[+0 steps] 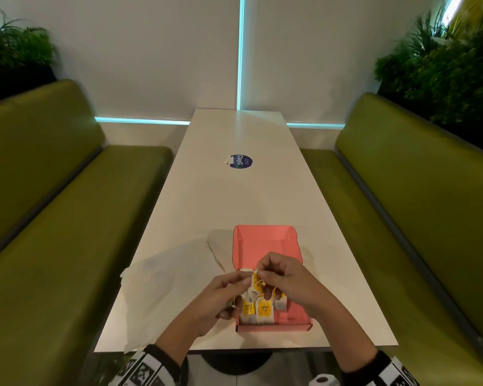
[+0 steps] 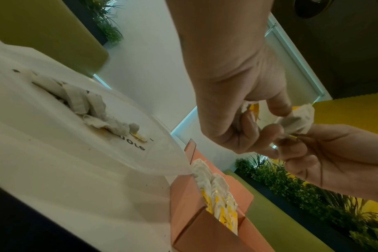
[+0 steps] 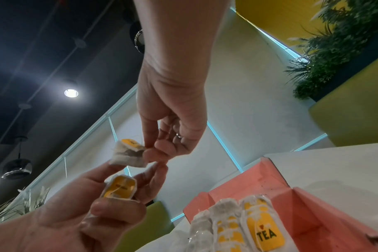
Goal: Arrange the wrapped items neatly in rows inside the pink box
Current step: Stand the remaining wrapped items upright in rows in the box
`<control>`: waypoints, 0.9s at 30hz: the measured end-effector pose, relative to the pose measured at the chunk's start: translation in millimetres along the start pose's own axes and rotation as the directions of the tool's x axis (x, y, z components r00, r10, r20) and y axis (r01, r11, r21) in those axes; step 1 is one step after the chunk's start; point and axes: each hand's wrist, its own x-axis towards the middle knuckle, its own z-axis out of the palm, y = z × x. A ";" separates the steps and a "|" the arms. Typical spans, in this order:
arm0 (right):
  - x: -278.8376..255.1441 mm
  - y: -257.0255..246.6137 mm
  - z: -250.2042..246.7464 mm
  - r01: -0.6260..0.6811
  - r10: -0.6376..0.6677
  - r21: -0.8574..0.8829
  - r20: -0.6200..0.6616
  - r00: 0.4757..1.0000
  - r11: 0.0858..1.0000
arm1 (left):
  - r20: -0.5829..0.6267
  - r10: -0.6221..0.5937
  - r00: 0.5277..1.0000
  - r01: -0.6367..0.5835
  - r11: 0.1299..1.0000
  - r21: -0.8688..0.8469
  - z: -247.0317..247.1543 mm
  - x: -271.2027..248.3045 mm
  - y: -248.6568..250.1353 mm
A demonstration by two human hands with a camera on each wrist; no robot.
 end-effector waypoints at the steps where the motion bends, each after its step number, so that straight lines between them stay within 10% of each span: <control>1: 0.2 -0.1 -0.4 -0.004 0.004 -0.011 -0.002 1.000 1.000 | -0.008 -0.001 1.000 0.001 0.999 0.033 1.0 0.0 0.8; 19: 7.5 1.1 0.4 -0.175 0.204 0.172 -0.169 0.964 0.969 | -0.340 0.340 0.877 -0.258 0.930 0.263 -1.6 10.9 -11.6; 24: 15.7 7.1 -14.6 -0.061 -0.218 -0.362 -0.679 0.701 0.930 | -0.419 0.338 0.843 -0.267 0.938 0.220 -8.2 10.7 -9.8; 27: 11.1 0.2 -17.0 0.085 -0.150 -0.583 -0.064 0.987 0.808 | -0.410 0.383 0.828 -0.298 0.920 0.256 -7.0 7.9 -2.8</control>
